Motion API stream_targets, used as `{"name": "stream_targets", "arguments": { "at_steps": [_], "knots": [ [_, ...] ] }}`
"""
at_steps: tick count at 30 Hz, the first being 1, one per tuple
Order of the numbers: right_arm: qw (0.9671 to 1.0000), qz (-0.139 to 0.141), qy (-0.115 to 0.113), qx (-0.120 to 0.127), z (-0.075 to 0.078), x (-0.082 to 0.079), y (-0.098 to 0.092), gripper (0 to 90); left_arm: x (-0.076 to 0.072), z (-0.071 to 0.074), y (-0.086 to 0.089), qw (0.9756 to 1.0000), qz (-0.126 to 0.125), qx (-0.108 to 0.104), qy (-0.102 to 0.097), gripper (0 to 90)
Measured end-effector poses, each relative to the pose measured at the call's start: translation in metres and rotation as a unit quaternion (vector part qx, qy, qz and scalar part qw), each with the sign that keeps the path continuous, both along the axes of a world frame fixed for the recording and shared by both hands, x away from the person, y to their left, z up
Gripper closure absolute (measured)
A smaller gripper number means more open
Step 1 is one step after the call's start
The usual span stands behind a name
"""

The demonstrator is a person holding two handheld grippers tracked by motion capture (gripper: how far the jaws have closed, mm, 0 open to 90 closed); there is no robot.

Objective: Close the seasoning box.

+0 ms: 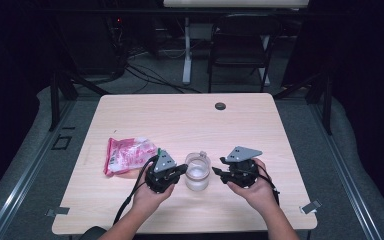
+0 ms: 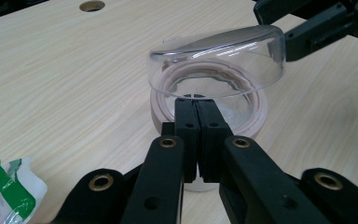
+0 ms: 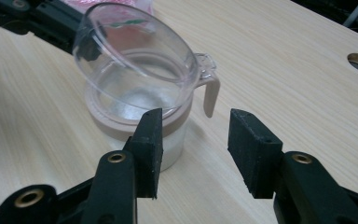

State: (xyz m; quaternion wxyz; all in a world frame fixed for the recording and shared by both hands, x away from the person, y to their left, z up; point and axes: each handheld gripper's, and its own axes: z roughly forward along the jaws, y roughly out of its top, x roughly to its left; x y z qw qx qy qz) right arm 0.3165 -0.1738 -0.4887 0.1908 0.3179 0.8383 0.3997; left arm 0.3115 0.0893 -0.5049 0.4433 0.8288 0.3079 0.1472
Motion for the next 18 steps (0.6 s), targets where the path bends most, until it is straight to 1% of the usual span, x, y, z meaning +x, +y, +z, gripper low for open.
{"name": "stream_targets", "arguments": {
  "at_steps": [2, 4, 7, 9, 13, 14, 16, 18],
  "knots": [
    [0.9999, -0.009, -0.001, 0.005, 0.001, 0.001, -0.002, 54.8, 0.000, -0.001, 0.000, 1.0000, -0.002, 0.006, 0.001, 88.5],
    [0.9998, -0.019, -0.002, 0.011, 0.001, 0.004, -0.004, 54.7, -0.001, -0.003, 0.000, 1.0000, -0.002, 0.006, 0.005, 88.5],
    [0.9996, -0.023, -0.003, 0.016, 0.002, 0.005, -0.006, 54.6, -0.001, -0.005, 0.000, 0.9999, -0.001, 0.011, 0.006, 88.4],
    [0.9996, -0.024, -0.004, 0.016, 0.003, 0.006, -0.006, 54.6, -0.001, -0.006, 0.000, 0.9999, 0.000, 0.010, 0.008, 87.8],
    [0.9993, -0.028, -0.005, 0.023, 0.004, 0.008, -0.006, 54.6, -0.001, -0.009, 0.002, 0.9998, 0.005, 0.017, 0.010, 86.8],
    [0.9993, -0.028, -0.005, 0.023, 0.004, 0.008, -0.006, 54.6, 0.000, -0.010, 0.003, 0.9997, 0.006, 0.019, 0.014, 86.8],
    [0.9993, -0.028, -0.006, 0.026, 0.005, 0.009, -0.005, 54.5, 0.001, -0.011, 0.005, 0.9995, 0.012, 0.027, 0.011, 85.5],
    [0.9994, -0.024, -0.006, 0.026, 0.005, 0.010, -0.003, 54.3, 0.002, -0.011, 0.008, 0.9994, 0.017, 0.028, 0.011, 82.2]
  ]
}}
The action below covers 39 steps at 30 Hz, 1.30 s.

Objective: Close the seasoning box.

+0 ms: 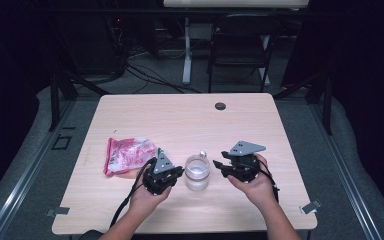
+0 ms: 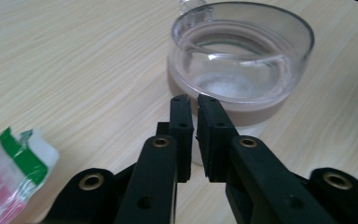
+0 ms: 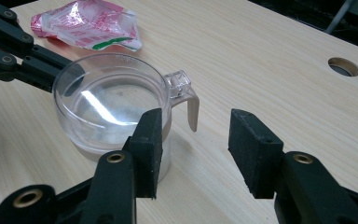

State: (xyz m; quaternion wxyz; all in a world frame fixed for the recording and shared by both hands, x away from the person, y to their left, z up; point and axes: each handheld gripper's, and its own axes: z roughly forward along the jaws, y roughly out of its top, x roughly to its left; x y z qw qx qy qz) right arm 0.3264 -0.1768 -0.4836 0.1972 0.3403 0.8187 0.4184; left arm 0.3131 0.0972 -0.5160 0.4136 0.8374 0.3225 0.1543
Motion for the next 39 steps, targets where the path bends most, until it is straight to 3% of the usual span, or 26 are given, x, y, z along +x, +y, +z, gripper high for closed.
{"name": "stream_targets", "arguments": {
  "at_steps": [3, 14, 20, 39],
  "knots": [
    [1.0000, 0.001, 0.000, 0.002, 0.000, 0.001, 0.001, 54.1, 0.001, 0.001, 0.005, 0.9999, 0.009, -0.007, -0.005, 79.8],
    [1.0000, 0.004, 0.000, 0.002, 0.000, 0.004, 0.003, 52.9, 0.005, -0.003, 0.010, 0.9996, 0.025, -0.008, -0.006, 56.7],
    [1.0000, 0.003, 0.000, 0.003, 0.000, 0.004, 0.003, 52.1, 0.006, -0.006, 0.009, 0.9995, 0.030, 0.002, -0.010, 51.8],
    [0.9999, 0.000, -0.001, 0.010, 0.001, 0.005, 0.000, 49.8, 0.012, -0.001, 0.023, 0.9984, 0.050, -0.021, -0.018, 48.0]
  ]
}}
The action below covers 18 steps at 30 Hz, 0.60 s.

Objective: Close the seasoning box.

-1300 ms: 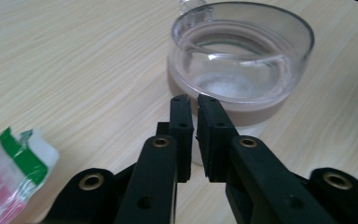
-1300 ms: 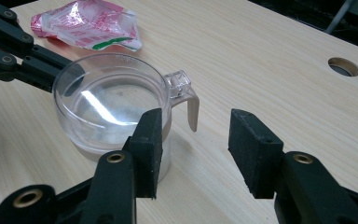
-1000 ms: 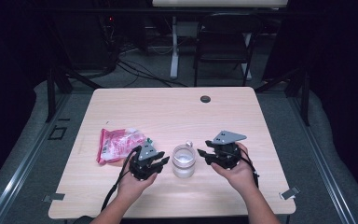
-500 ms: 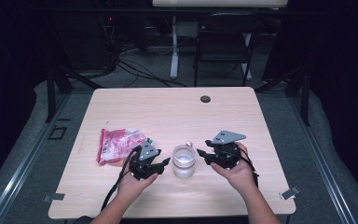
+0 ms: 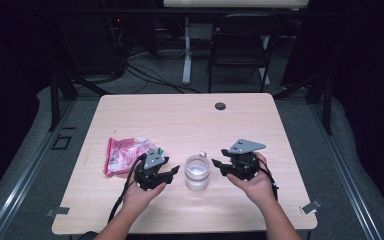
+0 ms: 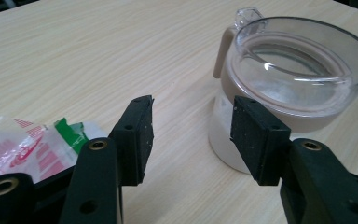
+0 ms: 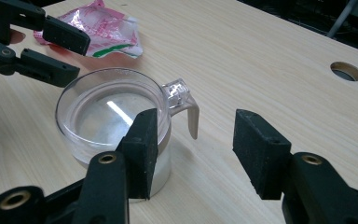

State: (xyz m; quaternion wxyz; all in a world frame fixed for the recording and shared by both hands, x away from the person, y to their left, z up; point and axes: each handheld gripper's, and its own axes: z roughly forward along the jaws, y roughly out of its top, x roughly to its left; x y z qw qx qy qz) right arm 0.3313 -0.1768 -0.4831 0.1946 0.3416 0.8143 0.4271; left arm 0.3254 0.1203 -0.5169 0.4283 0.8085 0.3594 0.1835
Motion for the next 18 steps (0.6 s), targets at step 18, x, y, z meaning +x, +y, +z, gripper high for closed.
{"name": "stream_targets", "arguments": {
  "at_steps": [18],
  "knots": [
    [0.9967, -0.074, 0.032, 0.014, -0.025, 0.019, -0.032, 49.5, 0.017, -0.016, 0.020, 0.9994, 0.030, 0.014, 0.010, 46.2]
  ]
}}
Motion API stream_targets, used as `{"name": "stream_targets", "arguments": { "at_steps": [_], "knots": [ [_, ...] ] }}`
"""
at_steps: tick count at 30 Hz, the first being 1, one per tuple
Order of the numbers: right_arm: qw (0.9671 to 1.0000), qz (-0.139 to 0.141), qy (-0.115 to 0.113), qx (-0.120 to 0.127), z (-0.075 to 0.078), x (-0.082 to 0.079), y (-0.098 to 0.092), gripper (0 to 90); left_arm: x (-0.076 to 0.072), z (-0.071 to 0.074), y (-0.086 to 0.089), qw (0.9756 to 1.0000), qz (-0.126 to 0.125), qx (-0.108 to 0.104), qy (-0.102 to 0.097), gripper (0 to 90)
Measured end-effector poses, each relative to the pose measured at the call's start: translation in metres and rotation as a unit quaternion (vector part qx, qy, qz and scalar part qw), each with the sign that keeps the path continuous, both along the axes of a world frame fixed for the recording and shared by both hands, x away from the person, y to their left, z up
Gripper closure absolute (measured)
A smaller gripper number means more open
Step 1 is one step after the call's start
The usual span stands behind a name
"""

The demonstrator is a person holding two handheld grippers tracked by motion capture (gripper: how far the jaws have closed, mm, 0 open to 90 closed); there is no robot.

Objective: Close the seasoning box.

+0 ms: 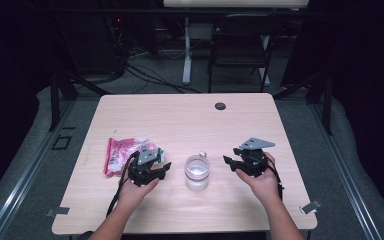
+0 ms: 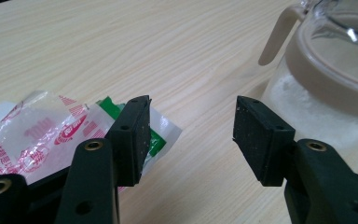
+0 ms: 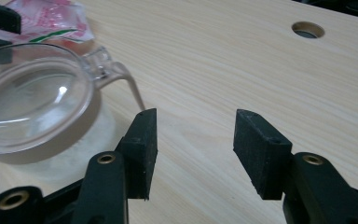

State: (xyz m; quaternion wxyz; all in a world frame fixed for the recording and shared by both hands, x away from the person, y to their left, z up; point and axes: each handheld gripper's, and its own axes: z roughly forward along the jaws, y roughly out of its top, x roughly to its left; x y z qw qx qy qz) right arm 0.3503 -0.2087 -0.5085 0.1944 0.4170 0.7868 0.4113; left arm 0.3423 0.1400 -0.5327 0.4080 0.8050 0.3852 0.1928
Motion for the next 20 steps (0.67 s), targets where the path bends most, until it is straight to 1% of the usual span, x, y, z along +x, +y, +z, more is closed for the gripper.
{"name": "stream_targets", "arguments": {
  "at_steps": [1, 4, 6, 7, 8, 9, 11, 12, 14, 15, 16, 17, 20],
  "knots": [
    [1.0000, -0.007, 0.002, 0.005, -0.002, 0.001, -0.002, 49.6, 0.001, -0.001, 0.000, 1.0000, 0.002, -0.001, 0.005, 46.2],
    [0.9997, -0.021, 0.012, 0.009, -0.007, 0.003, -0.006, 50.0, 0.001, -0.004, -0.002, 0.9999, 0.007, 0.007, 0.007, 46.2],
    [0.9994, -0.026, 0.018, 0.013, -0.011, 0.005, -0.008, 50.3, 0.002, -0.005, -0.003, 0.9999, 0.003, 0.012, 0.008, 46.2],
    [0.9993, -0.028, 0.021, 0.010, -0.012, 0.006, -0.008, 50.7, 0.003, -0.006, -0.003, 0.9999, 0.002, 0.014, 0.008, 46.1],
    [0.9992, -0.031, 0.025, 0.002, -0.014, 0.006, -0.009, 50.9, 0.003, -0.007, -0.004, 0.9998, 0.002, 0.014, 0.012, 46.1],
    [0.9992, -0.033, 0.022, 0.002, -0.016, 0.007, -0.009, 51.0, 0.003, -0.008, -0.005, 0.9998, 0.001, 0.014, 0.014, 46.1],
    [0.9989, -0.037, 0.030, -0.005, -0.021, 0.008, -0.009, 51.0, 0.003, -0.010, -0.006, 0.9997, 0.000, 0.017, 0.015, 45.9],
    [0.9986, -0.038, 0.034, -0.010, -0.022, 0.008, -0.010, 51.0, 0.003, -0.011, -0.006, 0.9998, 0.001, 0.015, 0.016, 45.8],
    [0.9983, -0.042, 0.039, -0.006, -0.027, 0.010, -0.009, 51.0, 0.004, -0.013, -0.007, 0.9997, 0.001, 0.014, 0.021, 45.8],
    [0.9983, -0.041, 0.042, 0.005, -0.028, 0.010, -0.009, 50.9, 0.004, -0.014, -0.008, 0.9997, 0.003, 0.016, 0.020, 45.7],
    [0.9981, -0.040, 0.046, 0.008, -0.029, 0.010, -0.009, 50.6, 0.004, -0.015, -0.009, 0.9996, 0.005, 0.016, 0.022, 45.7],
    [0.9980, -0.039, 0.049, 0.010, -0.030, 0.011, -0.009, 50.4, 0.004, -0.015, -0.010, 0.9996, 0.006, 0.018, 0.022, 45.5],
    [0.9980, -0.039, 0.049, 0.007, -0.031, 0.011, -0.008, 49.5, 0.005, -0.015, -0.010, 0.9996, 0.005, 0.019, 0.021, 45.1]
  ]
}}
